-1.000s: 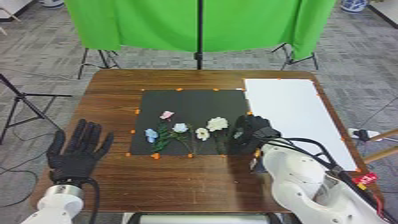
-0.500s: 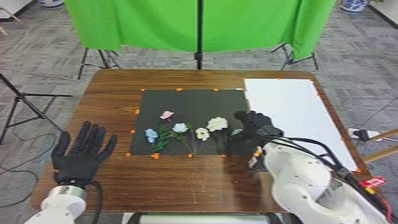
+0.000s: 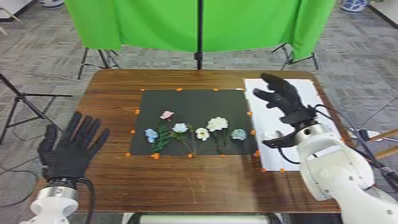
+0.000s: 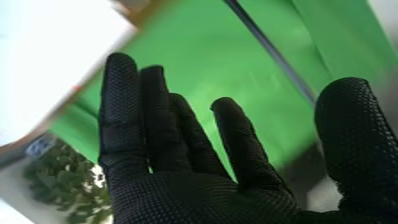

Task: Arrange flowers

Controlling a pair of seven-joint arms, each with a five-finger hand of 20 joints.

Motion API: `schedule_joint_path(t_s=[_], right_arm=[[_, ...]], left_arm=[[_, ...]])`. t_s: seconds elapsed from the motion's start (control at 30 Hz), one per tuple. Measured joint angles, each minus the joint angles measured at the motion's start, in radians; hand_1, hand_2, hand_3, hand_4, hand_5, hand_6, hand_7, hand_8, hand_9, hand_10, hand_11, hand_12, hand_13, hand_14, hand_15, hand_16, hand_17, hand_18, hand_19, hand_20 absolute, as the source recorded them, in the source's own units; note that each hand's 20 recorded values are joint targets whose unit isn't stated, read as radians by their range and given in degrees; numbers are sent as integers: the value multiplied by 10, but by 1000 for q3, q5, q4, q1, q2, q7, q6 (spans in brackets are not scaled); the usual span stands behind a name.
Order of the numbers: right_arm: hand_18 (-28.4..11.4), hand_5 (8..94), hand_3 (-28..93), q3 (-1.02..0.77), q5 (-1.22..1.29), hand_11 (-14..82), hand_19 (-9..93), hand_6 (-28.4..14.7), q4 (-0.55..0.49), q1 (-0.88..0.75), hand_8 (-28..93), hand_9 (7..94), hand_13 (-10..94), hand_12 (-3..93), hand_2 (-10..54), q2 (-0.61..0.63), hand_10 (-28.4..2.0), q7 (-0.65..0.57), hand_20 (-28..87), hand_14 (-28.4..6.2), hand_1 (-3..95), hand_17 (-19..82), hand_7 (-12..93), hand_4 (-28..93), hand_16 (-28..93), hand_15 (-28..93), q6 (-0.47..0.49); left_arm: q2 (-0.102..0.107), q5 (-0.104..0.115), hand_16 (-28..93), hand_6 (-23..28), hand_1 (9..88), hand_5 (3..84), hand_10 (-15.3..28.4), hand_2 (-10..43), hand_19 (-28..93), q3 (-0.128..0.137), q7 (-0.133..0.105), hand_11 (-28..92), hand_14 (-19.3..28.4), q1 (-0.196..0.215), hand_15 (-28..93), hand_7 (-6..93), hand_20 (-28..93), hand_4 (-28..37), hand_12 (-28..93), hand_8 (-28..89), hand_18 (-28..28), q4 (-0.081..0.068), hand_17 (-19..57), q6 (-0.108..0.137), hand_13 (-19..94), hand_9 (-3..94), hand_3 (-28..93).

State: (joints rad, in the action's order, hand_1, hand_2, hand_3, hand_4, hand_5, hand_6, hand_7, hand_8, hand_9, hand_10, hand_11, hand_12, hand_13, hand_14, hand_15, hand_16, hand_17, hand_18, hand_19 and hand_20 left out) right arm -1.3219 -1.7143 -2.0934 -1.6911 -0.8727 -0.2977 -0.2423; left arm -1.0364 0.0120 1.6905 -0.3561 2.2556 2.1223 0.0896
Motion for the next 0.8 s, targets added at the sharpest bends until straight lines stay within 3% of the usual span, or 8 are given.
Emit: schedule_joint_path(t_s=[0.07, 0.13, 0.2, 0.3, 0.37, 0.5, 0.67, 0.8], right_arm=[[-186, 331, 748, -48, 98, 42, 410, -59, 21, -21, -84, 325, 256, 159, 80, -19, -184, 130, 164, -164, 165, 131, 105, -260, 175, 187, -54], [-181, 355, 748, -99, 181, 30, 361, -44, 42, -31, -87, 341, 259, 153, 77, -46, -171, 212, 163, -154, 157, 128, 105, -257, 183, 139, -45], [-179, 363, 743, -153, 259, 27, 340, -40, 68, -30, -86, 346, 260, 150, 72, -78, -160, 260, 172, -150, 153, 125, 102, -254, 198, 112, 9], [-179, 366, 739, -236, 396, 24, 318, -36, 125, -12, -84, 337, 260, 149, 59, -123, -152, 287, 180, -148, 143, 122, 97, -250, 217, 80, 172], [-178, 362, 733, -276, 502, 21, 309, -35, 167, 5, -79, 330, 259, 147, 51, -139, -154, 287, 188, -149, 135, 121, 88, -245, 237, 62, 277], [-181, 351, 724, -307, 705, 18, 299, -38, 195, 13, -76, 317, 249, 146, 45, -139, -159, 282, 189, -151, 125, 116, 78, -244, 246, 52, 328], [-182, 346, 722, -332, 809, 15, 294, -42, 182, 1, -69, 308, 245, 146, 37, -147, -163, 270, 193, -153, 123, 114, 67, -237, 256, 42, 338], [-182, 343, 719, -354, 795, 13, 294, -44, 166, -20, -67, 302, 244, 146, 26, -166, -165, 255, 195, -154, 125, 113, 62, -236, 262, 38, 354]], left_arm=[[0, -48, -61, 55, 228, 375, 133, 71, 218, 20, -3, 142, 104, 22, 154, 120, 113, -283, 88, -100, 100, 2, -20, -38, 227, 329, 746], [1, -85, -62, 55, 228, 371, 132, 72, 203, 39, -10, 138, 99, 37, 145, 118, 107, -283, 85, -100, 93, 7, -19, -29, 213, 318, 746], [5, -114, -65, 53, 228, 362, 129, 74, 196, 56, -23, 134, 95, 43, 134, 117, 104, -283, 82, -101, 87, 14, -19, 11, 196, 299, 744], [12, -163, -68, 51, 225, 352, 125, 80, 189, 81, -50, 131, 87, 42, 124, 116, 102, -283, 76, -101, 80, 20, -20, 91, 184, 287, 740], [18, -182, -68, 51, 224, 350, 125, 85, 180, 97, -63, 132, 85, 37, 123, 117, 98, -283, 74, -102, 68, 20, -30, 113, 181, 283, 737], [38, -173, -71, 50, 222, 345, 124, 91, 150, 121, -69, 136, 79, 20, 121, 119, 81, -283, 67, -104, 46, 19, -36, 118, 164, 267, 739], [61, -119, -76, 49, 223, 340, 123, 94, 142, 135, -82, 140, 74, -7, 118, 125, 78, -283, 59, -108, 41, 19, -35, 147, 152, 255, 740], [74, -115, -79, 49, 223, 336, 122, 95, 140, 133, -83, 139, 72, -28, 114, 125, 77, -283, 56, -109, 40, 16, -35, 148, 148, 249, 740]])
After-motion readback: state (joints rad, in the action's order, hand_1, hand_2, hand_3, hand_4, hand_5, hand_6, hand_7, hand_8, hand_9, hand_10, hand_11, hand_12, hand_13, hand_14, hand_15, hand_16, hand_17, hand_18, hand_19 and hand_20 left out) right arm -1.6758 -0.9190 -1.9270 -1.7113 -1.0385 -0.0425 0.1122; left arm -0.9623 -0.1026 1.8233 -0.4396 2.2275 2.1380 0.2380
